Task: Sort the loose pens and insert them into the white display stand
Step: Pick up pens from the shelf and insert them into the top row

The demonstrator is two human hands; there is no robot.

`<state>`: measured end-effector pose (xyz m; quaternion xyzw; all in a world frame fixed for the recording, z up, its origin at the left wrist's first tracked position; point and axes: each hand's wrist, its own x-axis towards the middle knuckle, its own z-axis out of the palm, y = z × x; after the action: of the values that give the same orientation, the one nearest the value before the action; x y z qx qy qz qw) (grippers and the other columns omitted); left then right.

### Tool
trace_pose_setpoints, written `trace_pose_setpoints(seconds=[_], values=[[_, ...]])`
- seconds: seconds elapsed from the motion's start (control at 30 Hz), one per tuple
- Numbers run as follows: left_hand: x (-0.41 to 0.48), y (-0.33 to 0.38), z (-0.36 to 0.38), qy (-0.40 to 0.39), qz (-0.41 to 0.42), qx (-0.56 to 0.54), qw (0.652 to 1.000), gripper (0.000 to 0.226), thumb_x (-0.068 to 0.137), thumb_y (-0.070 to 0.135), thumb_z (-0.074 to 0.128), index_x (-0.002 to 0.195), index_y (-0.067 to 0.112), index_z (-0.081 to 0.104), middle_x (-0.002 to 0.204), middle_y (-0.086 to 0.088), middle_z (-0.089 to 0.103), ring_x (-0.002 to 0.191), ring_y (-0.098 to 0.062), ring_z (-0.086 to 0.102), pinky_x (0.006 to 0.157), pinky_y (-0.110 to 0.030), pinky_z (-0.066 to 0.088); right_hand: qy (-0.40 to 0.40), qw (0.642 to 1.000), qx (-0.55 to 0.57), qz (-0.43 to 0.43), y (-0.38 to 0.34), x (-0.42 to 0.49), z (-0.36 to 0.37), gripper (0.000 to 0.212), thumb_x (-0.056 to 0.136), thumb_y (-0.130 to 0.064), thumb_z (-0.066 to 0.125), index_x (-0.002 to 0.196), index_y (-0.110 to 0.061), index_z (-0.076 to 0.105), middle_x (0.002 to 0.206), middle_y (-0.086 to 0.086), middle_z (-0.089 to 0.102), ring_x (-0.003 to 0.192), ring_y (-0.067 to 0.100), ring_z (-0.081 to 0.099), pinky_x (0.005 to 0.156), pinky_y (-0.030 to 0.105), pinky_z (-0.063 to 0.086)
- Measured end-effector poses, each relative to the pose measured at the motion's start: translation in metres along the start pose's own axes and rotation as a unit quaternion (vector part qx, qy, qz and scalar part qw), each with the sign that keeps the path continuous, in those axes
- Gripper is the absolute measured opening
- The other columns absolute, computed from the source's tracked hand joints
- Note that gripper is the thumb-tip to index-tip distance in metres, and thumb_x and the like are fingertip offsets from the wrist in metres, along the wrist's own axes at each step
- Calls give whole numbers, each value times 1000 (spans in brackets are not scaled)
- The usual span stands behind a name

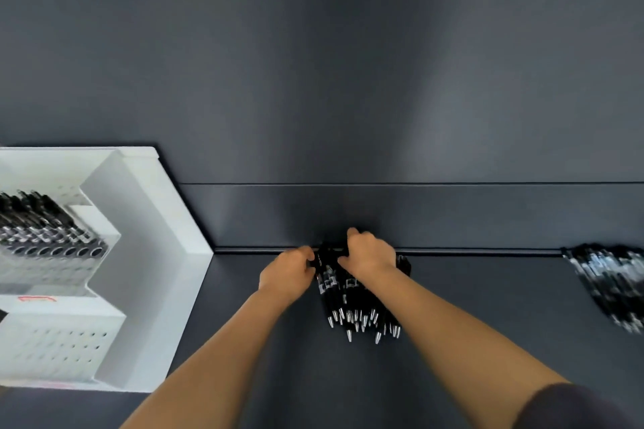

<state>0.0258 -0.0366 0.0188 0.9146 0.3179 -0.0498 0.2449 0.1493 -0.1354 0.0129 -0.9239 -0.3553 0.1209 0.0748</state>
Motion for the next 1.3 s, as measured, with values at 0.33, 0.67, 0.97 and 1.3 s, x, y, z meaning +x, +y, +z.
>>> trace_pose_setpoints(seconds=[0.33,0.67,0.97,1.3], values=[[37,-6,15,-30,-52,-56,997,47,89,21,54,133,13,41,125,-15,55,115,-32,53,90,-38,45,-47,994,72,60,-12,8,2,26,85,-22,58,107,-9,53,110,12,62,103,34,61,70,33,44],[48,2,24,-20,-17,-46,999,30,86,8,53,116,7,48,116,-17,54,104,-34,56,78,-35,44,-15,952,295,79,8,10,-11,18,87,-19,63,100,-8,60,90,9,63,84,26,64,78,29,51],[27,-5,-3,49,-25,-244,968,30,85,6,64,115,4,61,66,4,51,77,-21,56,79,-39,52,14,907,418,45,-4,-7,-36,15,94,-23,53,95,-13,65,81,14,70,49,11,53,43,16,42],[-38,-2,-63,239,12,-313,919,20,89,5,57,107,7,64,98,-7,66,90,-16,58,80,-19,40,6,814,578,-51,-58,-37,-72,20,96,-20,52,80,-13,62,80,3,59,55,14,59,51,23,53]])
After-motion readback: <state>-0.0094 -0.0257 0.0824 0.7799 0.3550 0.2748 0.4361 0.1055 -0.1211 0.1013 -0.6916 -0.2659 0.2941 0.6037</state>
